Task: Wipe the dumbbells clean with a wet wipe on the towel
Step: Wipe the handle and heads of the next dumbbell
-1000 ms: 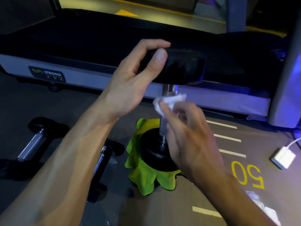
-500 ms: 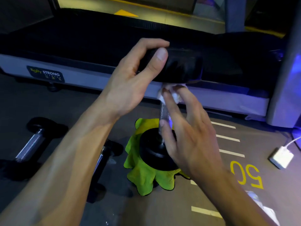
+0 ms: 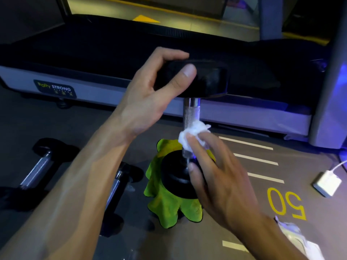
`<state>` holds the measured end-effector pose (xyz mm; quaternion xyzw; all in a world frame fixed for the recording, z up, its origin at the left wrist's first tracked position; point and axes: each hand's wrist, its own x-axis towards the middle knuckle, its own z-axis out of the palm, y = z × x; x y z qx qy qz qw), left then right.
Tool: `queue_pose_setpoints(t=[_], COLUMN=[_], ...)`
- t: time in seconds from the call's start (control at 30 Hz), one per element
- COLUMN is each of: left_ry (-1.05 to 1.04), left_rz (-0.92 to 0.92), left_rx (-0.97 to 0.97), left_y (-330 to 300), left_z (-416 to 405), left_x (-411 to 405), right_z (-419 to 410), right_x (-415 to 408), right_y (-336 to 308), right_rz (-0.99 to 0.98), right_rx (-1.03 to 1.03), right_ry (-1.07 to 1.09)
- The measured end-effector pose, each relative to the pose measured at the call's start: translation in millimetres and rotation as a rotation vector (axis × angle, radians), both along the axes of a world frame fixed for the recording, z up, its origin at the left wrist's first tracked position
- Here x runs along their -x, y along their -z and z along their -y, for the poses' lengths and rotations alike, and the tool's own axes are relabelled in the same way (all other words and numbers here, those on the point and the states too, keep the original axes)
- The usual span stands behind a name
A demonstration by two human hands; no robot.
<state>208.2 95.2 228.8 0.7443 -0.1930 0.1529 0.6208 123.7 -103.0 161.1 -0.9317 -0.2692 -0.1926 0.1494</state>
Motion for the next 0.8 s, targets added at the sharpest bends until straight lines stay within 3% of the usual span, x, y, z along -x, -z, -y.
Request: queue_pose_setpoints(t=[0.17,0.3,0.4,0.6,0.8], left_ry=[-0.093,-0.170,-0.176,-0.128,-0.097], left_rz=[0.016,0.017,0.003,0.008,-0.031], left_rx=[-0.078,-0.078,-0.063,-0.092,-0.019], left_y=[-8.8,-12.9,-10.9,-12.8,-9.4], left_z=[5.6,5.6,4.6,5.5,-0.9], left_x=[7.1,9.2,7.7,9.3,2.6], right_z=[-3.8,1.7,12.8,0.3,18.2], right_x=[-27.5,-4.8,13.8,-21.6,16.4], right_y=[-24.5,1.5,17.6,-15.3,20.3], right_rz=[0.030,-0.080,-0.075,-0.071,-0.103], right_rx=[-0.101,-0.050,-0.028,-0.149,-0.130], right_ry=[0.025,-0.017,-0.034,-0.027,-0.105])
